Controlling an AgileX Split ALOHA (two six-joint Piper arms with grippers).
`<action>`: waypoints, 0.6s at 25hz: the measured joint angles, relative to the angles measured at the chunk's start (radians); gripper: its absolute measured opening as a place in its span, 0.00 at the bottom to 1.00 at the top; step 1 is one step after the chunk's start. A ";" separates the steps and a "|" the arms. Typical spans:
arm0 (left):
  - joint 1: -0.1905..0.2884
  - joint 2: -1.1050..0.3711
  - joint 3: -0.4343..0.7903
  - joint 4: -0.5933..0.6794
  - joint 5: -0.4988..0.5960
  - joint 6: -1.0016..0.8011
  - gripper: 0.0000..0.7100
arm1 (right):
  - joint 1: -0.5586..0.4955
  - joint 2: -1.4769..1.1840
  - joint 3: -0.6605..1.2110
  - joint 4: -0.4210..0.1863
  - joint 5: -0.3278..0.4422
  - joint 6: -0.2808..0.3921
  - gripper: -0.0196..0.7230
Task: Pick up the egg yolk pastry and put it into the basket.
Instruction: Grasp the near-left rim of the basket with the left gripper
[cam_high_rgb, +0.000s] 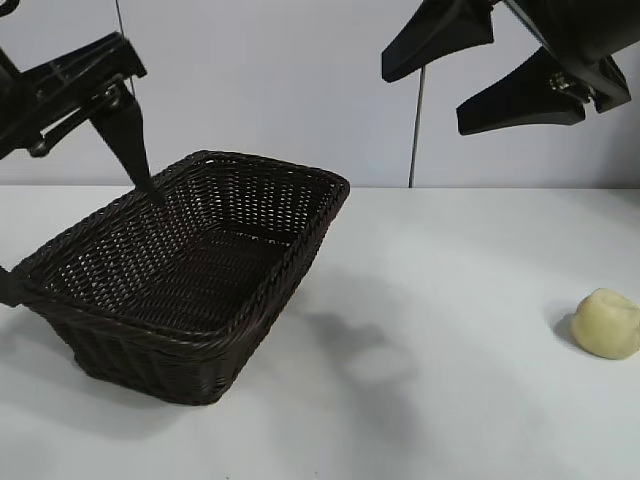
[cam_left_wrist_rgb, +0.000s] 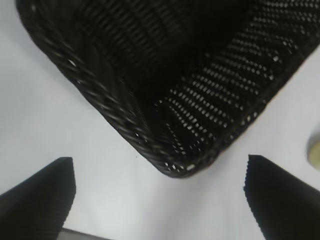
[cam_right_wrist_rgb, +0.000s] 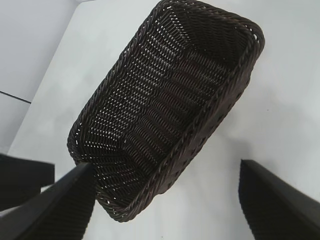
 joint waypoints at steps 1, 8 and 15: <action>0.000 0.000 0.002 0.020 -0.019 -0.051 0.93 | 0.000 0.000 0.000 0.000 0.000 0.000 0.79; 0.000 0.070 0.004 0.110 -0.030 -0.248 0.93 | 0.000 0.000 0.000 0.000 0.000 0.000 0.79; 0.000 0.167 0.004 0.137 -0.046 -0.312 0.93 | 0.000 0.000 0.000 0.000 0.000 0.000 0.79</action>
